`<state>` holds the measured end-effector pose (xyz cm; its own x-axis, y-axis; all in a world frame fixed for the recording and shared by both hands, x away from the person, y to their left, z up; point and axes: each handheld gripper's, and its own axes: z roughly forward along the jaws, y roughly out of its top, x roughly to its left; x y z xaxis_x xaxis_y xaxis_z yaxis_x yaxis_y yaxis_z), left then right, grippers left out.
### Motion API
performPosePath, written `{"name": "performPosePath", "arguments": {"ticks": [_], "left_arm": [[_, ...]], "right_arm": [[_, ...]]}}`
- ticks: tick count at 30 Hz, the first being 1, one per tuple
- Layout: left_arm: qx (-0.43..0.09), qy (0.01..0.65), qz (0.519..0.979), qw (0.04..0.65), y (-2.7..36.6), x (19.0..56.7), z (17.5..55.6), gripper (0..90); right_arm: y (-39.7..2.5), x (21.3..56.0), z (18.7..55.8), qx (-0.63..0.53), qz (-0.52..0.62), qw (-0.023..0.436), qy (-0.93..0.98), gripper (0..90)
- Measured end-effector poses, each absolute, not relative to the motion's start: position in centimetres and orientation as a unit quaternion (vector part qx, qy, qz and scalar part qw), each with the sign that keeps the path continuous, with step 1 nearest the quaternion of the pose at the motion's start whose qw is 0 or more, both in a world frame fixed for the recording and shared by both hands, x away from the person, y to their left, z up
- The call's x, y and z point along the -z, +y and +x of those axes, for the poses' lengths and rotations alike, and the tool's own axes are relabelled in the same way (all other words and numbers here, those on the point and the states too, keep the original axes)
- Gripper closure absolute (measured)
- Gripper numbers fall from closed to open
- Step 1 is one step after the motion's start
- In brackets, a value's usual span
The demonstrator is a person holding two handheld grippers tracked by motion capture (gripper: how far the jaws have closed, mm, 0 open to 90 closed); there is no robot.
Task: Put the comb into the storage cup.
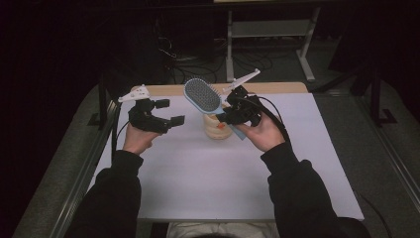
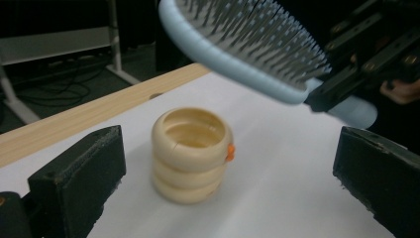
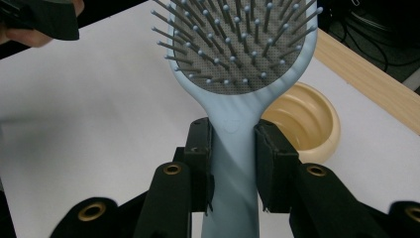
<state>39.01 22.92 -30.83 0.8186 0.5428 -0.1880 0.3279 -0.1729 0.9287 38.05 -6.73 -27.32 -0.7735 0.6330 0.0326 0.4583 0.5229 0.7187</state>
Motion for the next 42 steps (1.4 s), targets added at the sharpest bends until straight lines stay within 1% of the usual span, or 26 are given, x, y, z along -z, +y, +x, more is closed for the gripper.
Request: {"name": "performPosePath", "arguments": {"ticks": [13,20,26,29,35,38,40,41,42], "left_arm": [[-0.079,0.294,0.749,0.589,21.1,30.0,39.8,0.0],[-0.063,0.318,0.729,0.603,21.0,30.1,40.4,0.0],[-0.059,0.341,0.719,0.603,20.9,30.4,40.9,0.0],[-0.049,0.344,0.712,0.61,20.8,30.4,41.1,3.6],[-0.029,0.36,0.684,0.634,21.0,30.4,41.3,9.4],[-0.037,0.368,0.679,0.635,20.9,30.4,41.2,15.1],[-0.034,0.386,0.652,0.652,21.0,30.6,41.0,21.2],[-0.034,0.394,0.639,0.66,21.1,30.7,40.9,25.8],[-0.034,0.399,0.633,0.663,21.1,30.8,40.8,28.3]], "right_arm": [[-5.8,27.8,38.1,-0.384,0.301,0.117,0.865,68.8],[-5.4,28.2,38.1,-0.387,0.296,0.118,0.865,68.8],[-5.0,28.6,38.1,-0.389,0.29,0.124,0.865,68.8],[-4.7,28.9,38.1,-0.389,0.285,0.128,0.867,68.8],[-4.4,29.0,38.1,-0.394,0.282,0.132,0.865,68.8],[-4.3,29.1,38.1,-0.396,0.277,0.134,0.865,68.8],[-4.2,29.1,38.1,-0.395,0.273,0.142,0.866,68.8],[-4.2,29.2,38.0,-0.397,0.268,0.147,0.865,68.7],[-4.2,29.2,38.0,-0.399,0.265,0.148,0.865,68.7]]}}
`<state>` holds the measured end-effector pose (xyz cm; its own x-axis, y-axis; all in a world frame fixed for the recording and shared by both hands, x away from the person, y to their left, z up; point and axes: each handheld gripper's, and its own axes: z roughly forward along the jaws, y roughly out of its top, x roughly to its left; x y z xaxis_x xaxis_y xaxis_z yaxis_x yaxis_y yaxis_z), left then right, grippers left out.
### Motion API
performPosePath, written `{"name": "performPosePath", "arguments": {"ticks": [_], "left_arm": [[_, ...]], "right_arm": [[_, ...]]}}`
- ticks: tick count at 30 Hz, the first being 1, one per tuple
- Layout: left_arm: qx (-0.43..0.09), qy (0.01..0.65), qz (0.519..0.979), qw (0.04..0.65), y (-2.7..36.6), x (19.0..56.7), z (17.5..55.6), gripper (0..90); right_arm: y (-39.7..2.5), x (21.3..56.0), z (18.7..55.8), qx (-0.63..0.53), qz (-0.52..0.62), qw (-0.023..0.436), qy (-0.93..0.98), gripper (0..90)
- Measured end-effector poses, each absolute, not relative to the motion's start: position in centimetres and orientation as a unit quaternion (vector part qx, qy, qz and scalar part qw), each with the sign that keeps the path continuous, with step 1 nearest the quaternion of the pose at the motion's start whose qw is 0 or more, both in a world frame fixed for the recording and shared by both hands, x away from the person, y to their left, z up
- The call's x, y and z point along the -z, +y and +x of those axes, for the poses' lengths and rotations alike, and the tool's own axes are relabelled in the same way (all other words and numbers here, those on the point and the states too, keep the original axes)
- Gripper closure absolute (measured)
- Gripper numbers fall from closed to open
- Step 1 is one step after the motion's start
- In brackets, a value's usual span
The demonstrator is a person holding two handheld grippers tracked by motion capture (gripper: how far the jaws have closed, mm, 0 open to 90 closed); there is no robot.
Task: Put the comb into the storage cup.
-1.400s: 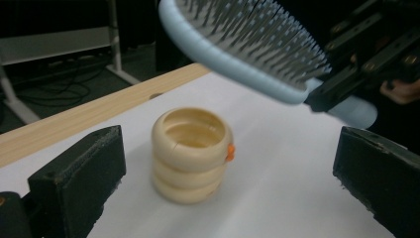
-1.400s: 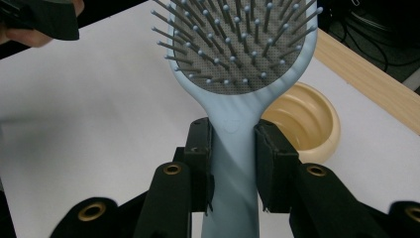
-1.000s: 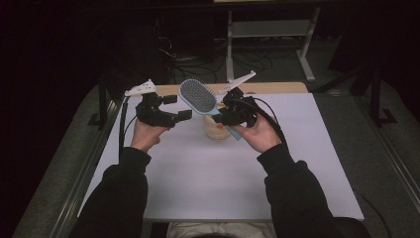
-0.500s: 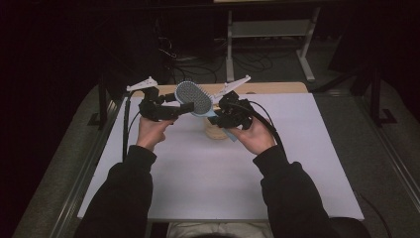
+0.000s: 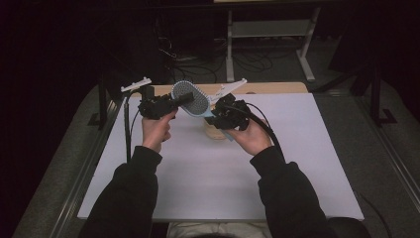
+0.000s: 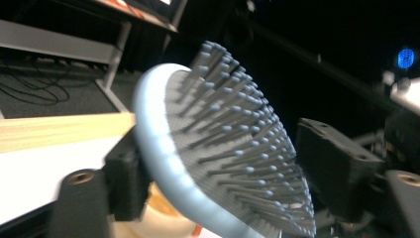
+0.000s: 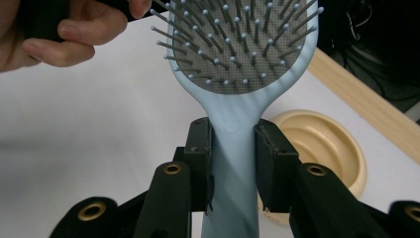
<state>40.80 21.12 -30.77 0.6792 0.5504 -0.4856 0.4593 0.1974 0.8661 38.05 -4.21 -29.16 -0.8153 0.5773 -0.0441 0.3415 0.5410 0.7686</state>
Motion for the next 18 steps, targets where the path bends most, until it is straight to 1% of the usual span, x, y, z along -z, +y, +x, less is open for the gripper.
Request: {"name": "performPosePath", "arguments": {"ticks": [6,9,11,15,16,18], "left_arm": [[-0.022,0.416,0.611,0.673,21.28,30.85,40.9,39.1],[-0.01,0.415,0.593,0.69,21.5,30.91,40.93,44.2],[-0.001,0.412,0.589,0.695,21.57,30.86,40.99,47.7],[0.003,0.402,0.597,0.694,21.44,30.53,41.06,52.6],[-0.008,0.401,0.603,0.689,21.31,30.35,40.98,53.5],[-0.032,0.399,0.623,0.672,20.92,30.03,40.82,55.0]], "right_arm": [[-4.24,29.29,38.22,-0.397,0.267,0.151,0.865,68.7],[-4.37,29.23,38.3,-0.407,0.261,0.152,0.862,68.7],[-4.42,29.2,38.3,-0.408,0.26,0.154,0.862,68.7],[-4.48,29.38,38.49,-0.403,0.26,0.154,0.864,67.0],[-4.49,29.45,38.53,-0.404,0.261,0.153,0.863,65.5],[-4.64,29.41,38.57,-0.414,0.265,0.153,0.858,66.4]]}}
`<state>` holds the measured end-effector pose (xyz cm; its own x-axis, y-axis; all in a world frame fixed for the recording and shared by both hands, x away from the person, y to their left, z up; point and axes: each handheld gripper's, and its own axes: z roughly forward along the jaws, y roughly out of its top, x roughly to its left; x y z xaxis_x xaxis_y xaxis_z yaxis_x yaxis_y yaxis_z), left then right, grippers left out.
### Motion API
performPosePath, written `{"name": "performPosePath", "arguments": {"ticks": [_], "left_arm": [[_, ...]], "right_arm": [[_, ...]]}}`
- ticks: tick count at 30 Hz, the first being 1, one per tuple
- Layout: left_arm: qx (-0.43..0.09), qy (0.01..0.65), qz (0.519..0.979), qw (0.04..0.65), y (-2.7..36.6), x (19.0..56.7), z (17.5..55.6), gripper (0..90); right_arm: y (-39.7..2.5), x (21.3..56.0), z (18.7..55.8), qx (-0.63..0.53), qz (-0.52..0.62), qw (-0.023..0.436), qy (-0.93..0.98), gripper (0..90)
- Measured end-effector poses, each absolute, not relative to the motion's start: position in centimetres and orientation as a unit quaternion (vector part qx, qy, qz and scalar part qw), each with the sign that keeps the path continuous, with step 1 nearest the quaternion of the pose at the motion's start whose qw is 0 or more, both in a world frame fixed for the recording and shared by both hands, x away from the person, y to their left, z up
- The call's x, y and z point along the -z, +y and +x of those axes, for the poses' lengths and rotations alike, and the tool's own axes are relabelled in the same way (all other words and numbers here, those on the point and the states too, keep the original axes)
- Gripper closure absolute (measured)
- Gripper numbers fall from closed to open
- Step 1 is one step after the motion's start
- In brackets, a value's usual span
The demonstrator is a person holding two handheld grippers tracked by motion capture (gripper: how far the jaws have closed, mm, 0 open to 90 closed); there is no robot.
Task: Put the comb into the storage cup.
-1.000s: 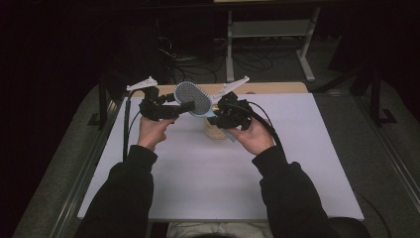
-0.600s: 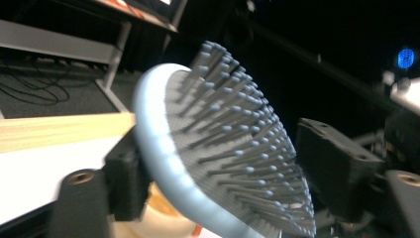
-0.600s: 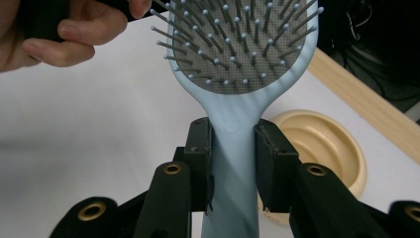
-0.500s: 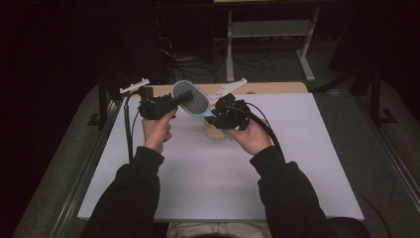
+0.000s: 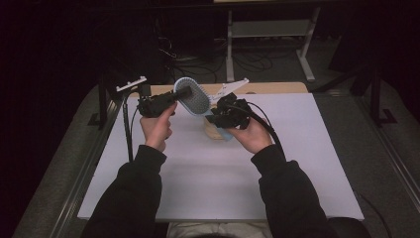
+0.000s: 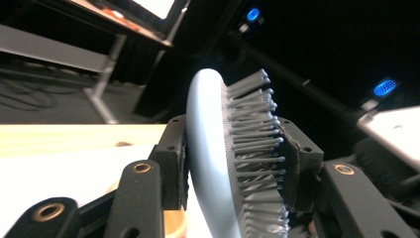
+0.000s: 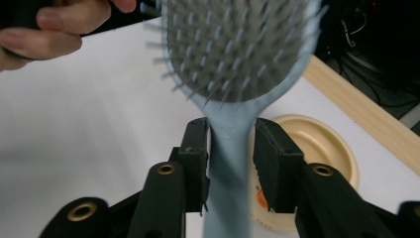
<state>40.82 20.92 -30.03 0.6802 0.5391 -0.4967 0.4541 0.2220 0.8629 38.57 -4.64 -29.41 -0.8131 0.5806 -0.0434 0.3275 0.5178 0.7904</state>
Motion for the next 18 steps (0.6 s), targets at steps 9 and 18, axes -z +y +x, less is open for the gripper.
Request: {"name": "performPosePath", "arguments": {"ticks": [9,18], "left_arm": [[-0.027,0.387,0.639,0.664,20.5,29.8,41.1,55.8],[-0.035,0.375,0.649,0.66,20.5,28.7,41.1,55.9]], "right_arm": [[-5.9,28.9,38.8,-0.436,0.278,0.142,0.844,45.0],[-7.3,29.2,39.3,-0.45,0.3,0.15,0.828,14.9]]}}
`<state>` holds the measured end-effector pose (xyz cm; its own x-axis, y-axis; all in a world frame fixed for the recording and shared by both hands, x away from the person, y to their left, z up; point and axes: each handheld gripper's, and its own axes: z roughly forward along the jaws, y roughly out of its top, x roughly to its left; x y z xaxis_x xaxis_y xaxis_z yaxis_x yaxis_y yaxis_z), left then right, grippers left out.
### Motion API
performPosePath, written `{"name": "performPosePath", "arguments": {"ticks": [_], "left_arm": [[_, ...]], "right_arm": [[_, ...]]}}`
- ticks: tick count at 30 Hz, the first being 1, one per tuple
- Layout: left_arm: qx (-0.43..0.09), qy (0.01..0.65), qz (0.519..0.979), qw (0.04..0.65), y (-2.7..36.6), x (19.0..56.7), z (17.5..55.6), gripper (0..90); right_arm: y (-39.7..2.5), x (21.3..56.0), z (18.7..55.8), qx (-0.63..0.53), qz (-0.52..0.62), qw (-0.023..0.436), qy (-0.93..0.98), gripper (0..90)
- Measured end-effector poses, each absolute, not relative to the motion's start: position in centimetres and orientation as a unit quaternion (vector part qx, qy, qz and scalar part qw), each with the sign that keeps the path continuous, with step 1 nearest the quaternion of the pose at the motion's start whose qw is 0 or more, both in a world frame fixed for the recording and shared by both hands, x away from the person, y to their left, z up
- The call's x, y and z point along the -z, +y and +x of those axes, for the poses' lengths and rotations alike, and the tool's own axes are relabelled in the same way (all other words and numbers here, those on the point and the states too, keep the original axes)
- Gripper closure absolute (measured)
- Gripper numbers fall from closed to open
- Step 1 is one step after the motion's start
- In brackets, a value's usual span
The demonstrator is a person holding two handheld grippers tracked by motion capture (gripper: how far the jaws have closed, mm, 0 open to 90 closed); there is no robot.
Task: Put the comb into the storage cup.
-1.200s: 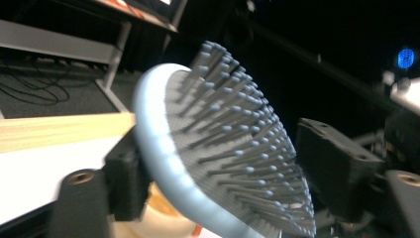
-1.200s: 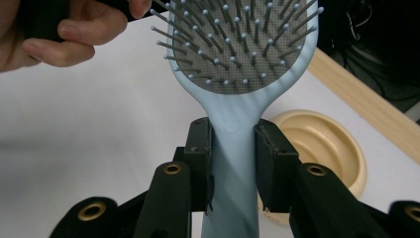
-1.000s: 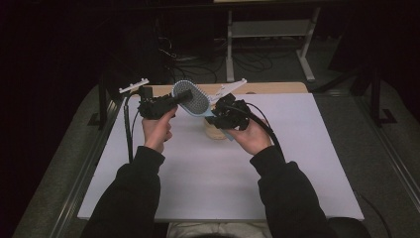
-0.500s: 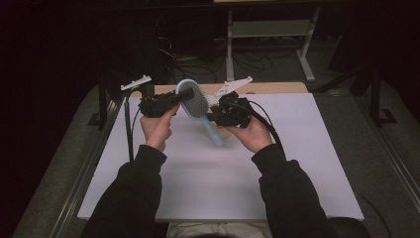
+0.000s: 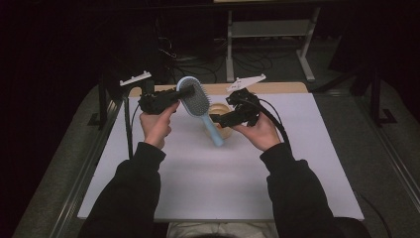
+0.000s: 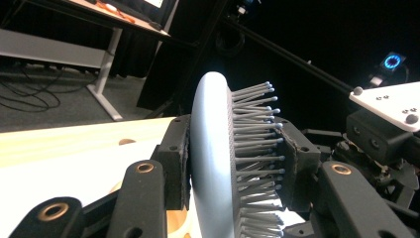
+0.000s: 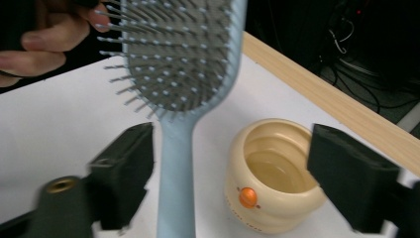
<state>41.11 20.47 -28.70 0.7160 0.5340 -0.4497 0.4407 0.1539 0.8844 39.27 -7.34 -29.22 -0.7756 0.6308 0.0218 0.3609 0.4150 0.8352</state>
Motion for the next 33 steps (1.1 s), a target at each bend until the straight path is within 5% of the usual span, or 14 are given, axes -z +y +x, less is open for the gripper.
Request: {"name": "performPosePath", "arguments": {"ticks": [7,33], "left_arm": [[-0.045,0.366,0.658,0.657,20.3,28.0,41.2,55.9],[-0.061,0.331,0.681,0.65,18.3,24.3,41.7,55.8]], "right_arm": [[-9.1,29.4,39.5,-0.471,0.317,0.152,0.809,0.0],[-17.2,32.3,38.1,-0.477,0.354,0.169,0.787,0.0]]}}
